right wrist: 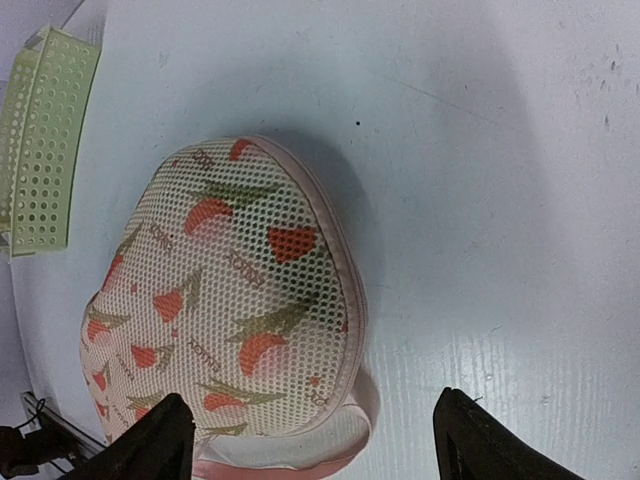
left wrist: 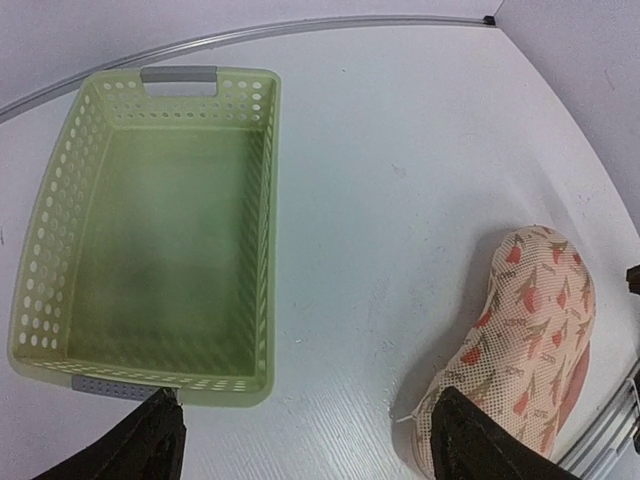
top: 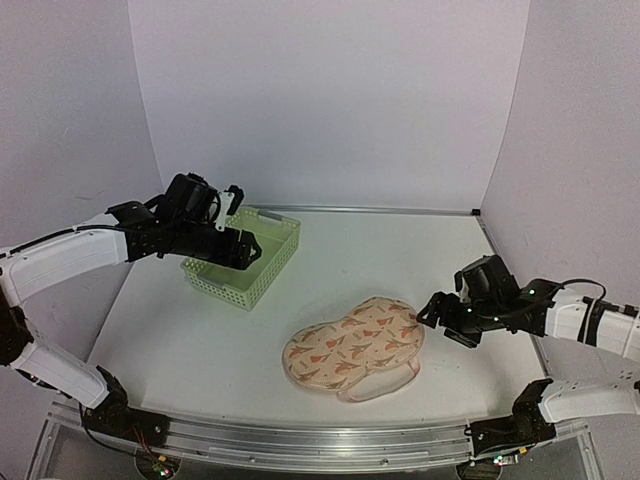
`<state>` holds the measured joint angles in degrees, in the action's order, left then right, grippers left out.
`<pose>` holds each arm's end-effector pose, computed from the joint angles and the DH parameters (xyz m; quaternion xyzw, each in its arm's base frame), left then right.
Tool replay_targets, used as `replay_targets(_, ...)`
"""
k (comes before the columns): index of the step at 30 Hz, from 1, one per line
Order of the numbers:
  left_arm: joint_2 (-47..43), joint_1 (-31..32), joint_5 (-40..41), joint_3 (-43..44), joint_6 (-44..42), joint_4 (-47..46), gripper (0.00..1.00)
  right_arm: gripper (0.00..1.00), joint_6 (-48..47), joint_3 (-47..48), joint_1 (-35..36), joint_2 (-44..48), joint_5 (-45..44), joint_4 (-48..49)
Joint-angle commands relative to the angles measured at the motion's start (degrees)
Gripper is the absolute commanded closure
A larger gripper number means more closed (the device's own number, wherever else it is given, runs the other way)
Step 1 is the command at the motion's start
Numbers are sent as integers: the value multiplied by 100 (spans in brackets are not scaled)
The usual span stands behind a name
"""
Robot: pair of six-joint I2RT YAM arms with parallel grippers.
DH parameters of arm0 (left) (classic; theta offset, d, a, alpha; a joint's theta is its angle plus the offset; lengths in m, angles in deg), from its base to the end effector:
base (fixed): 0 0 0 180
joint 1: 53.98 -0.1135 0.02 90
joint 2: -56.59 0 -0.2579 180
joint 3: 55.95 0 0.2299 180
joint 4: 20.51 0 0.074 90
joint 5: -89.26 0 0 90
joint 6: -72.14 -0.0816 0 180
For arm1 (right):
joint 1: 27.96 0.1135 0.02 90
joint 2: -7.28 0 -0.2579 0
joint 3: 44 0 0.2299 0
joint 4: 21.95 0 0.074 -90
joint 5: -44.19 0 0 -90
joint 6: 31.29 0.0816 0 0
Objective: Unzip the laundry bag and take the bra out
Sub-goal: Pick up the laundry bag from the center of the board.
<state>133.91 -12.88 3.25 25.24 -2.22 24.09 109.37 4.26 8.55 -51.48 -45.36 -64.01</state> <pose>0.2377 -0.1999 0.2792 0.1860 0.8893 -0.1701 0.3816 0.1659 0.1236 0.1686 0.1154 0.9400 0.2240 0.2299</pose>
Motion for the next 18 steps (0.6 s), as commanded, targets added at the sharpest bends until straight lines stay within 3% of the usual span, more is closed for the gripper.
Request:
replay_targets(1,-112,56,-603,-125,220,-281,15,18,1094,-208,-4,-139,629,895)
replay_targets(13,-186,220,-750,-443,418,-469,15,29,1815,-278,89,-1475,734,2638)
replay_targets(18,-139,255,-852,-435,431,-502,15,46,1651,32,93,-2032,612,2899)
